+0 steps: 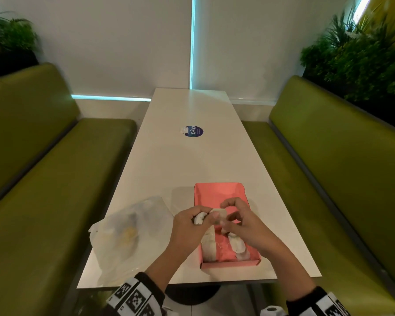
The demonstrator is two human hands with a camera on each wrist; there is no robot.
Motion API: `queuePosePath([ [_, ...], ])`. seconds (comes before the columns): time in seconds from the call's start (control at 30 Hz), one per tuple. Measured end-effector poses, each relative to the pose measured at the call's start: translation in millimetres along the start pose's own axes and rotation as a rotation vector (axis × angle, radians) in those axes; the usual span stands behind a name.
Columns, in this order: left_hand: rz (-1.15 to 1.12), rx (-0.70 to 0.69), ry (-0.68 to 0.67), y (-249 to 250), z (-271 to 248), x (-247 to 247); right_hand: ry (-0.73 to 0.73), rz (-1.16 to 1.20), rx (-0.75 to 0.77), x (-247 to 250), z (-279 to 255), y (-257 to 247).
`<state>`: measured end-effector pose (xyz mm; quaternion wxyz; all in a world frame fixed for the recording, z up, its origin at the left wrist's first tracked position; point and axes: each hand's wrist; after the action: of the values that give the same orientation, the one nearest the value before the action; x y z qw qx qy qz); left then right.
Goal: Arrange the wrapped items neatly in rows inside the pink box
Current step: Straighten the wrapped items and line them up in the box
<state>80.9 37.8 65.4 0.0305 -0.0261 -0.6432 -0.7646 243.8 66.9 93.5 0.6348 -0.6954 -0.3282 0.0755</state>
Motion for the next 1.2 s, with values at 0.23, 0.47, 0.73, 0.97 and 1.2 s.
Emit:
queuePosePath([
  [0.23, -0.138, 0.077, 0.046, 3, 3, 4, -0.211, -0.073, -0.081, -20, 0, 11],
  [0.47, -0.16, 0.119, 0.16, 0, 5, 5, -0.238, -0.113, -0.151, -31, -2, 10],
  [0.73, -0.136, 0.126, 0.238, -3, 4, 5, -0.261, -0.169, -0.181, -35, -4, 3],
  [0.97, -0.028, 0.087, 0.229, -10, -1, 2, -0.135, 0.021, -0.202, -29, -2, -4],
  [1.2, 0.059, 0.064, 0.116, -15, -6, 3, -0.128, 0.152, -0.169, -14, -3, -10],
])
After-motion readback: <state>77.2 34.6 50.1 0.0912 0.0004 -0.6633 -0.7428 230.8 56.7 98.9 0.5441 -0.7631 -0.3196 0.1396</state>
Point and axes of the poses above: each hand's wrist, its own z-axis towards the middle knuckle, its own x-axis out of the back of the hand, y = z × x, and after that the axes turned 8 degrees about -y, right-handed
